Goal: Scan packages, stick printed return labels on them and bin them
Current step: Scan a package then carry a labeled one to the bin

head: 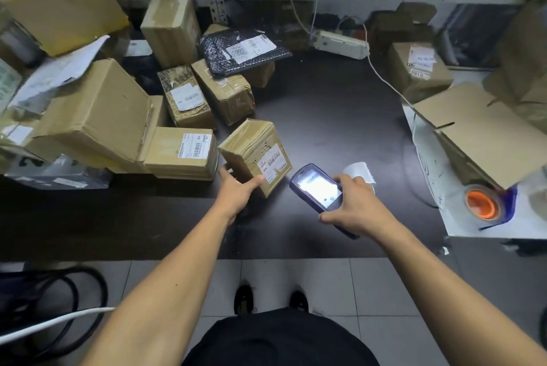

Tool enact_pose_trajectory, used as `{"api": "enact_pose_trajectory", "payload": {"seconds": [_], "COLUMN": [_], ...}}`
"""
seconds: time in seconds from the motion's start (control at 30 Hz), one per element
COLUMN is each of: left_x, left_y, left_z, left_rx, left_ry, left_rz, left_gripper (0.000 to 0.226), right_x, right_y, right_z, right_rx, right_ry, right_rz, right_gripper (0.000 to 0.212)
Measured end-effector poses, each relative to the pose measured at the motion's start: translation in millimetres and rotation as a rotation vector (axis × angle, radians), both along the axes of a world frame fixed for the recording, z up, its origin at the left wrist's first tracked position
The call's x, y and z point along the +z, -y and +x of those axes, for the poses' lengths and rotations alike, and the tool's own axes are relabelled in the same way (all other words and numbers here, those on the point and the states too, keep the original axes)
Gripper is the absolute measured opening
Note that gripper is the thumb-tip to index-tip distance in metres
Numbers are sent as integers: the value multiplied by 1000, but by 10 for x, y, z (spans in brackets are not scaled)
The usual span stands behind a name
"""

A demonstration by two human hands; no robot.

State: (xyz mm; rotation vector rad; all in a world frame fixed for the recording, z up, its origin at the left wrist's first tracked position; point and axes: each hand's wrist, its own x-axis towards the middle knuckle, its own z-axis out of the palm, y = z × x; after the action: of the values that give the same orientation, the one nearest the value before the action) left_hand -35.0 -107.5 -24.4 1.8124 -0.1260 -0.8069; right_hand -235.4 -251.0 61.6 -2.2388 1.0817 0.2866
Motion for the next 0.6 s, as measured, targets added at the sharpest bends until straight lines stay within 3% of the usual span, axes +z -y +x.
{"api": "enact_pose_trajectory", "payload": {"seconds": [0.27, 0.43, 0.6], "left_x": [-67, 52, 66], "left_y": [-23, -60, -186], "left_z": [31, 19, 106], "left_rx": [15, -68, -102], "left_ry": [-66, -65, -36], "left_rz": [-38, 16, 195], "left_gripper": [88, 36, 51], "right_x": [-7, -329, -715], "right_y": [10, -83, -279], "right_z": [-17, 13, 115], "right_rx": [-6, -188, -372], "right_ry": [15, 54, 80], "right_rz": [-4, 33, 80], "right_gripper": [82, 81, 82]}}
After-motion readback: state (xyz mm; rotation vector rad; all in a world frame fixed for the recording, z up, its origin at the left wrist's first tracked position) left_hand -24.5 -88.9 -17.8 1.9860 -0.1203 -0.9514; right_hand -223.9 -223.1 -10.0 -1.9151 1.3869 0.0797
